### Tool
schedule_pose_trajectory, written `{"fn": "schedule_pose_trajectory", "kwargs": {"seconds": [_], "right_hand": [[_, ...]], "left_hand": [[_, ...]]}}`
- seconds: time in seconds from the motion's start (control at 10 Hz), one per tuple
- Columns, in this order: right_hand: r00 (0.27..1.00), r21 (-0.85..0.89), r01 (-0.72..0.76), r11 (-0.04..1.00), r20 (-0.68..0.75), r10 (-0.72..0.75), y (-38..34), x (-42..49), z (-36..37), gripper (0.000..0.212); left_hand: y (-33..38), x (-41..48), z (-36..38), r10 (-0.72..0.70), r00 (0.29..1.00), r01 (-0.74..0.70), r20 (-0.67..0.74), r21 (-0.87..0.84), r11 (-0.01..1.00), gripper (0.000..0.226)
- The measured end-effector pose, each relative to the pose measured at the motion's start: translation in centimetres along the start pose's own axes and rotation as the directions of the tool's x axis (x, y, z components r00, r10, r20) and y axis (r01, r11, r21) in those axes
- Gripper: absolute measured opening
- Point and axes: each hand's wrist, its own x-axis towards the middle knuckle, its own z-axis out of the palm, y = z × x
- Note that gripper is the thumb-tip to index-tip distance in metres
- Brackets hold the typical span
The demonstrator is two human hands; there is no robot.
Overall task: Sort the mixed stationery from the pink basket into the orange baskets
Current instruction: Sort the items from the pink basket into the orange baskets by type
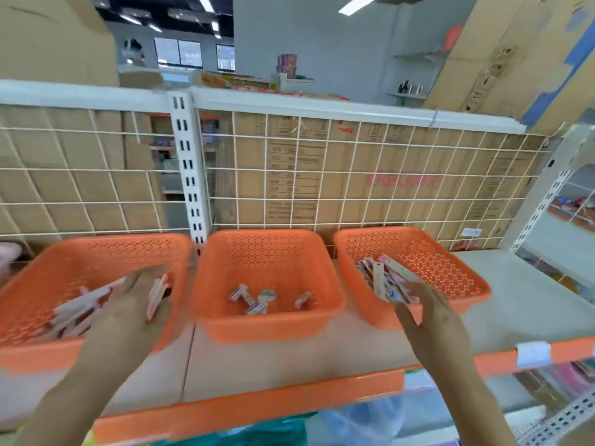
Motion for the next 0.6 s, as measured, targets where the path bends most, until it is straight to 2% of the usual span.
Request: {"fn": "schedule_pose_trajectory", "kwargs": {"seconds": [0.1,0.2,0.4,0.5,0.6], "right_hand": [[0.997,0.026,-0.031,0.999,0.078,0.029,-3.6,-2.7,0.2,0.038],[0.990,0.035,0.015,0.999,0.139,-0.020,-7.4,-5.1,1.0,0.039],[0.967,0.190,0.123,0.974,0.196,-0.161,-14.4,-6.6,3.2,0.036],[0.944,0.230,0.204,0.951,0.210,-0.254,-17.6,-6.0,4.6,0.034],[0.913,0.286,0.277,0.917,0.220,-0.344,-20.7,-5.3,6.6,0.032]], "left_hand": [[0.8,-4.8,-5.9,-0.027,0.995,0.023,-0.092,-0.043,0.999,0.056],[0.2,-8.9,-10.3,-0.071,0.978,0.070,-0.194,-0.016,0.997,0.048],[-3.8,-14.2,-15.4,-0.133,0.952,0.175,-0.275,0.134,0.975,0.033],[-6.7,-16.1,-16.7,-0.172,0.936,0.229,-0.309,0.160,0.960,0.035],[-9.5,-17.4,-17.6,-0.205,0.923,0.274,-0.325,0.184,0.944,0.051]]}}
